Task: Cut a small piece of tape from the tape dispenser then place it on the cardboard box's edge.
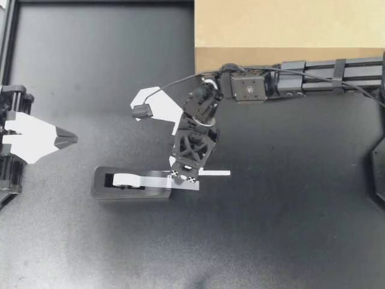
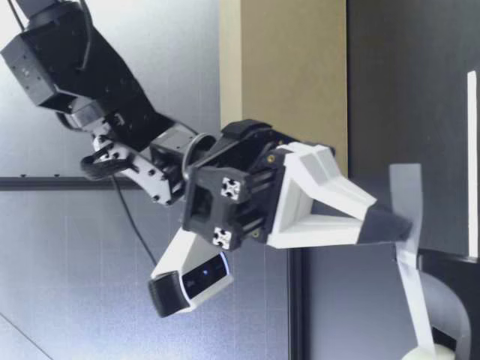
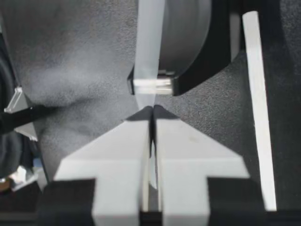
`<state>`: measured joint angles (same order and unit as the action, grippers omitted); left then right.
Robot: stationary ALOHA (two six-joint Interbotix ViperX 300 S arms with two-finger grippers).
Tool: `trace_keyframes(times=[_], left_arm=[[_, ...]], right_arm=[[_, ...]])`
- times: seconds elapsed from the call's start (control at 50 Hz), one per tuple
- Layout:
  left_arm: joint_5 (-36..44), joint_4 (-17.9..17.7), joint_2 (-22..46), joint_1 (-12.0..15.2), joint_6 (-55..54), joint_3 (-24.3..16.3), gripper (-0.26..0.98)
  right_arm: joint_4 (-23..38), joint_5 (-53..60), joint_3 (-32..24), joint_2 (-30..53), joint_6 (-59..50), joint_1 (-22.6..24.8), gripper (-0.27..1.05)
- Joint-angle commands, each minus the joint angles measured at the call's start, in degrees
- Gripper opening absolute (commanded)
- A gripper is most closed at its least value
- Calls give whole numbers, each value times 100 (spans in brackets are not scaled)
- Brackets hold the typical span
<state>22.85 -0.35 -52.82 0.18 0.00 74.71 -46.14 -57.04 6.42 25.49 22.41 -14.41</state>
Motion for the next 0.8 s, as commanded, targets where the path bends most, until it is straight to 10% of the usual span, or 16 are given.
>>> trace_keyframes(times=[0.0, 0.78], left_arm=[[53, -9, 44, -9, -9, -70, -11], [114, -598, 1116, 9, 9, -237, 17]], right_arm=[[0, 97, 18, -316, 9, -53, -6], [747, 1063, 677, -1547, -62, -18, -7]])
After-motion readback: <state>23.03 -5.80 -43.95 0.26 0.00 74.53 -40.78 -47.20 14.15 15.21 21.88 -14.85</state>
